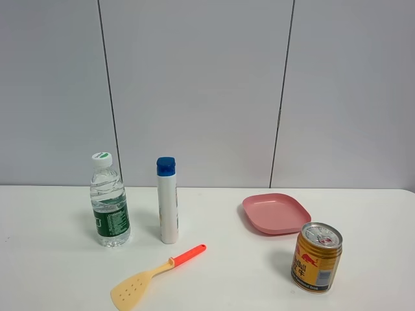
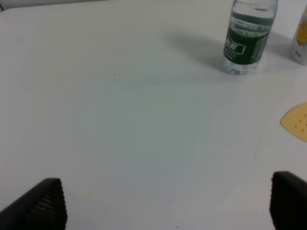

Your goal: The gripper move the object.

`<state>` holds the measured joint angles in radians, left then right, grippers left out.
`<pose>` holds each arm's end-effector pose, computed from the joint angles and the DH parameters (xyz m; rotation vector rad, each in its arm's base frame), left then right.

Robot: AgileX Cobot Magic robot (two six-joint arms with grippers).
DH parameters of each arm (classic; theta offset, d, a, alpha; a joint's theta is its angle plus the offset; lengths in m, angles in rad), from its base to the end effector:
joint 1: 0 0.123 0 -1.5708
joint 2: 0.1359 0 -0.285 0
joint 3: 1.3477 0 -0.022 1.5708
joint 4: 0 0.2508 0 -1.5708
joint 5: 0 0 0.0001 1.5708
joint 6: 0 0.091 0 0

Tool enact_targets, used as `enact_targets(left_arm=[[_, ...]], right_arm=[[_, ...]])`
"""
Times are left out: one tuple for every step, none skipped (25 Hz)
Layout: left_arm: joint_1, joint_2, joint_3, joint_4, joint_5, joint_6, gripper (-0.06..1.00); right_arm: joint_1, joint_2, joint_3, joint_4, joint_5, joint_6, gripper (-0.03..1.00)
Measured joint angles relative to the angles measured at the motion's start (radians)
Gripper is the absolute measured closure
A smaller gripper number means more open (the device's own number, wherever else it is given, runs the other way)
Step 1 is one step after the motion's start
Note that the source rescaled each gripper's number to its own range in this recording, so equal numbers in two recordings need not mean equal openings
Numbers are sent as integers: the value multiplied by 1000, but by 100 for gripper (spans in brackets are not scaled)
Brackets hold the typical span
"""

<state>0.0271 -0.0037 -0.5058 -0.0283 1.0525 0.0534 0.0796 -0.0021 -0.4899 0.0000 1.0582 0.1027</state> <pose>-0.0057 -0.0024 0.2796 0.0280 2.0261 0.0171 -0.0039 -0.0003 0.2747 0.0237 2.0516 0.1134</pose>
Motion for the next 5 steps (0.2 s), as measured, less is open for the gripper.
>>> enact_targets(left_arm=[[0,0,0,0,0,0,10],[0,0,0,0,0,0,10],[0,0,0,0,0,0,10],[0,0,0,0,0,0,10],[0,0,0,0,0,0,10]], right_arm=[[0,0,0,0,0,0,-3],[0,0,0,0,0,0,-3],[0,0,0,0,0,0,-3],[0,0,0,0,0,0,-3],[0,0,0,0,0,0,-3]])
